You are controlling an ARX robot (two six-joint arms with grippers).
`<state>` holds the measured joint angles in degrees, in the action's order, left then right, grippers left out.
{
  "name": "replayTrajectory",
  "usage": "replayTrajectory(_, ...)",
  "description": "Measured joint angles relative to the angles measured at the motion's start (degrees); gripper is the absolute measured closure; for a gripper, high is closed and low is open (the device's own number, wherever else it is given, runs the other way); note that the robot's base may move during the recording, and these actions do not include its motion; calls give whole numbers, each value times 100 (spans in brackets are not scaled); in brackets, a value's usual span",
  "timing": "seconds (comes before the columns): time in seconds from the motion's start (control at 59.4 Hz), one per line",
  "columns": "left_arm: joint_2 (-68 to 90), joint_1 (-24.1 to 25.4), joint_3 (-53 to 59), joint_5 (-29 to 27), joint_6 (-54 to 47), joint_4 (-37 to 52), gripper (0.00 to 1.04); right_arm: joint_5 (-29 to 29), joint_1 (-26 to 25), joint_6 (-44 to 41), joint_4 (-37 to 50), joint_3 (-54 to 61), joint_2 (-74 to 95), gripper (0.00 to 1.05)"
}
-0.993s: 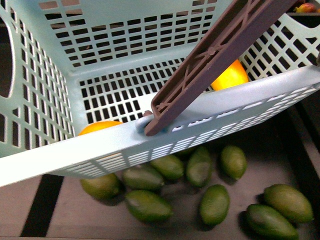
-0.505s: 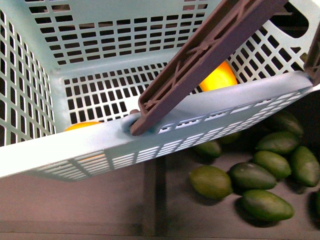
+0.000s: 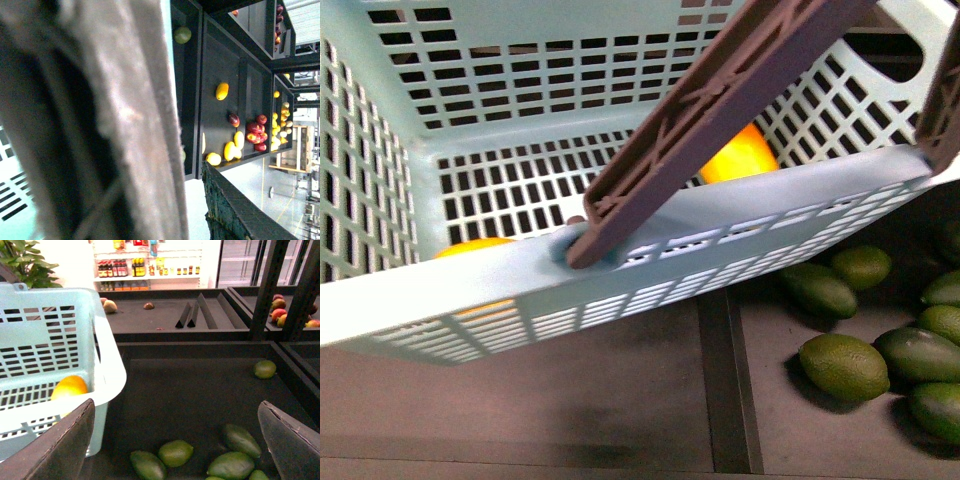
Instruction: Pick lemon and mango into basket
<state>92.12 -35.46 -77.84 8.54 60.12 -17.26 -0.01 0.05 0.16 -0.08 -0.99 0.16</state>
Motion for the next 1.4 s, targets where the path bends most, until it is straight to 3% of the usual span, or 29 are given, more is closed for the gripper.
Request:
replayTrajectory(0.084, 146, -66, -44, -1740, 1305, 227, 79, -2, 0, 0, 0, 0, 0, 9)
replayTrajectory(0.168, 422, 125, -210, -2643, 2487, 337, 79, 0, 0, 2, 0, 0, -4, 9)
replayTrajectory(0.236, 656, 382, -367, -2846, 2920, 452, 79, 2, 0, 2, 0, 0, -2, 9)
replayTrajectory(0.387, 1202, 1047, -671, -2852, 3379, 627, 96, -2, 0, 2, 0, 0, -2, 9)
replayTrajectory(0.572, 1934, 1628, -1038, -2791, 3416, 789, 96, 0, 0, 0, 0, 0, -2, 9)
replayTrajectory(0.808, 2673, 2192, -1292, -2175, 3169, 1049, 97, -2, 0, 0, 0, 0, -2, 9)
replayTrajectory(1.061, 2726, 2308, -654, -1731, 2835, 1167, 97, 0, 0, 0, 0, 0, -2, 9)
replayTrajectory(1.397, 2243, 2339, 79, -1786, 2804, 1185, 39, 0, 0, 2, 0, 0, -2, 9)
